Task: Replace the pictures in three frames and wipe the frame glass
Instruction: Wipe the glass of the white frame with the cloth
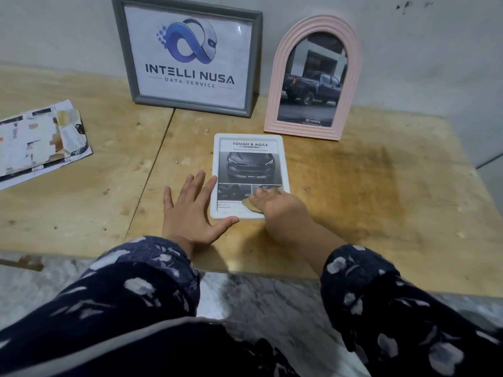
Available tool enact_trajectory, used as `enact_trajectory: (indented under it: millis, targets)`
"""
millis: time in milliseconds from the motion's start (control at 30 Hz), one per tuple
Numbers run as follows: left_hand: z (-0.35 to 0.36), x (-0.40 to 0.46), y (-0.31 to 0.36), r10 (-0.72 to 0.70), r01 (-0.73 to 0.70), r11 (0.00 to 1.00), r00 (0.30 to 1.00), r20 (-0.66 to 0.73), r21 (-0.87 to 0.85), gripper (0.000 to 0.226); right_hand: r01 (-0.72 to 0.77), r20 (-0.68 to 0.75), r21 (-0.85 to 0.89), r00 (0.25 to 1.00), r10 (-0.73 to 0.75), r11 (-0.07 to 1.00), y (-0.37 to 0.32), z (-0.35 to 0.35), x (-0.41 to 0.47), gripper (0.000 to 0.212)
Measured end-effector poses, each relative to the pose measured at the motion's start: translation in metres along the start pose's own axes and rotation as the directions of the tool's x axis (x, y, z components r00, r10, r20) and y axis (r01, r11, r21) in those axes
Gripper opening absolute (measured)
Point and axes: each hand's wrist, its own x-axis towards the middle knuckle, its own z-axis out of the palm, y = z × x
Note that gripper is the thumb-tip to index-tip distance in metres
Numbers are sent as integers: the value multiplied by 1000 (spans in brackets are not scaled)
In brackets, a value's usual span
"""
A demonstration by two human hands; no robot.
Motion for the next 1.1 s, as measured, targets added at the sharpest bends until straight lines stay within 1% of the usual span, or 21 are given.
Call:
enact_trajectory:
  millis: [33, 67, 100, 167, 200, 233, 300, 333, 400, 500, 533, 633, 733, 933, 1033, 1100]
  targets:
    - [-1, 0, 1, 5, -5, 1000, 1000, 0, -1, 105, -36, 117, 53, 993, 30, 998, 4, -13, 2, 54]
    - [-1, 0, 1, 9, -9, 1000, 1000, -2, -3, 106, -108, 216, 131, 973, 78, 986, 10, -26, 6, 55]
    - [-2, 0, 1, 11, -11, 1000, 1000, -4, -4, 106, -170, 253, 243, 962, 106, 955, 16, -40, 11, 54]
    - [-2, 1, 2, 13, -13, 1000, 1000, -6, -8, 107, -282, 233, 500, 954, 187, 819, 31, -62, 24, 53]
    - [-1, 1, 1, 13, -13, 1000, 1000, -9, -15, 106, -317, 194, 583, 948, 251, 748, 41, -68, 33, 54]
    - [-1, 2, 1, 15, -15, 1000, 1000, -15, -25, 106, -328, 124, 618, 938, 323, 715, 51, -73, 42, 54]
    - [1, 1, 0, 21, -21, 999, 999, -27, -32, 104, -329, -16, 566, 913, 409, 756, 67, -77, 59, 49]
    - [1, 1, -1, 18, -19, 999, 999, -33, -39, 103, -337, -47, 529, 905, 423, 779, 73, -76, 68, 45]
    - [3, 2, -1, 13, -15, 999, 999, -41, -46, 103, -378, -22, 480, 897, 441, 792, 82, -66, 82, 43]
    - [3, 3, -1, 7, -8, 999, 999, -39, -37, 103, -434, 83, 450, 891, 447, 781, 85, -41, 87, 47]
    - [4, 4, -2, 5, -6, 999, 999, -39, -38, 103, -436, 80, 430, 890, 448, 791, 84, -32, 87, 50]
    - [4, 3, -1, 2, -3, 999, 999, -35, -35, 103, -411, 4, 308, 902, 431, 858, 80, -21, 80, 63]
    - [3, 3, -2, -5, 4, 1000, 1000, -26, -25, 103, -374, -71, 238, 914, 400, 896, 77, -20, 69, 63]
    - [2, 1, 1, -2, 2, 1000, 1000, -11, -15, 104, -395, -26, 266, 909, 417, 879, 62, -4, 34, 65]
    - [1, 1, 2, -6, 5, 1000, 1000, -12, -13, 104, -392, -21, 266, 911, 412, 881, 54, 3, 14, 65]
    - [0, 1, 2, -11, 11, 1000, 1000, -11, -3, 104, -390, -31, 297, 909, 417, 872, 46, 8, 0, 63]
